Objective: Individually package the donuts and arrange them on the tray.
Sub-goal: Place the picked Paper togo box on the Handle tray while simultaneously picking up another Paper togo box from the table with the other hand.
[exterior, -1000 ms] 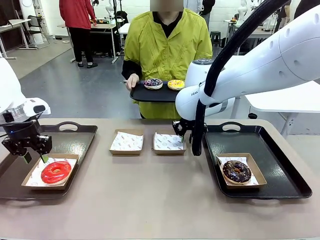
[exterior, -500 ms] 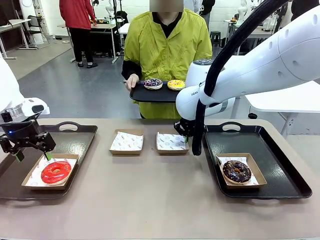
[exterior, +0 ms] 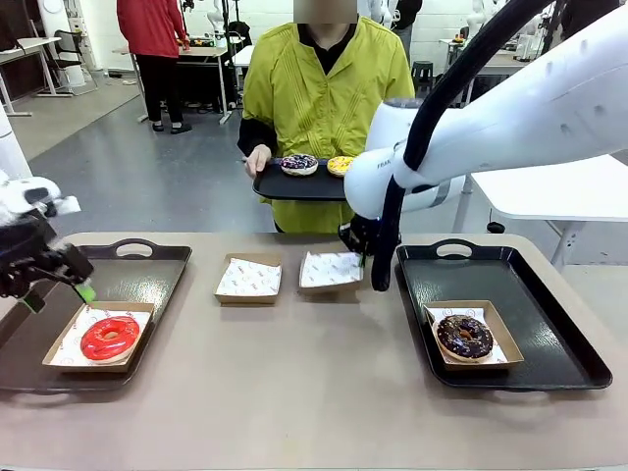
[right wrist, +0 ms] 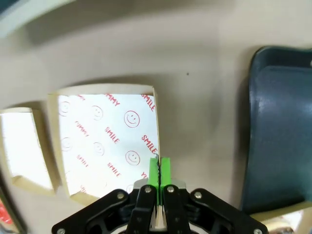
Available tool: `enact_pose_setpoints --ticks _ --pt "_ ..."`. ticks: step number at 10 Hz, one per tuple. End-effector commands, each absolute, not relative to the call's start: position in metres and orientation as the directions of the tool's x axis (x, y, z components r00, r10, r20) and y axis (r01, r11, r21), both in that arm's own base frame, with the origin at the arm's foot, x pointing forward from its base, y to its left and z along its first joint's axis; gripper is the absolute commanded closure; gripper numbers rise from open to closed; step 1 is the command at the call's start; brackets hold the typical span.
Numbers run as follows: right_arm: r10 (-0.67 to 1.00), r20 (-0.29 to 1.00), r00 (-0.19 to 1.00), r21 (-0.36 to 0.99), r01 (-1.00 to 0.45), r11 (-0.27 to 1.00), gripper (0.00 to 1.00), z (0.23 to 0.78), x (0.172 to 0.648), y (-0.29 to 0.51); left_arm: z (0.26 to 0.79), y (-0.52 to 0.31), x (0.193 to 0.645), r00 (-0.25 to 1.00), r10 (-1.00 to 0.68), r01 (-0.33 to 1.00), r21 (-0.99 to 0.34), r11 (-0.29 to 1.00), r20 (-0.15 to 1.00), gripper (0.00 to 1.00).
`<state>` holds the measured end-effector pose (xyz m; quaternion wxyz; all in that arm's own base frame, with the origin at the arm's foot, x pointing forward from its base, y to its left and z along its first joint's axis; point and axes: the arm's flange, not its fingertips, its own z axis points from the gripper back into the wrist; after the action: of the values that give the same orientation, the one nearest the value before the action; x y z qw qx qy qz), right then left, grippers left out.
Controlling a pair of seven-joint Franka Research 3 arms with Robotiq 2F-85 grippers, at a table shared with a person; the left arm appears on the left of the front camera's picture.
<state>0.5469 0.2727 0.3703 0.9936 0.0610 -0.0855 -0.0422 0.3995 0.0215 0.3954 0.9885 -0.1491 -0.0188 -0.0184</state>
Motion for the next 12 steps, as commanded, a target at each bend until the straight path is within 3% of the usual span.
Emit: enact_pose_setpoints --ticks 1,4,7,9,12 --pt "-0.111 0.189 0.976 0.161 0.081 0.984 1.00 0.416 0.529 0.266 0.431 0.076 0.380 0.994 -0.028 0.083 -0.552 0.829 0.106 0.00" --pt "-0.118 0.236 0.965 0.158 0.082 0.984 1.00 0.486 0.527 0.266 0.445 0.156 0.353 0.982 0.104 0.080 -0.838 0.540 0.161 0.00" --pt "-0.089 0.175 0.980 0.121 0.068 0.990 1.00 0.520 0.545 0.267 0.433 0.223 0.321 0.963 0.222 0.080 -0.948 0.308 0.153 0.00" --pt "-0.095 0.145 0.985 0.102 0.080 0.992 1.00 0.523 0.556 0.264 0.421 0.249 0.306 0.953 0.261 0.084 -0.962 0.259 0.153 0.00" --pt "-0.117 0.128 0.985 0.098 0.105 0.990 1.00 0.520 0.570 0.256 0.411 0.259 0.303 0.958 0.270 0.017 -0.957 0.290 0.099 0.00"
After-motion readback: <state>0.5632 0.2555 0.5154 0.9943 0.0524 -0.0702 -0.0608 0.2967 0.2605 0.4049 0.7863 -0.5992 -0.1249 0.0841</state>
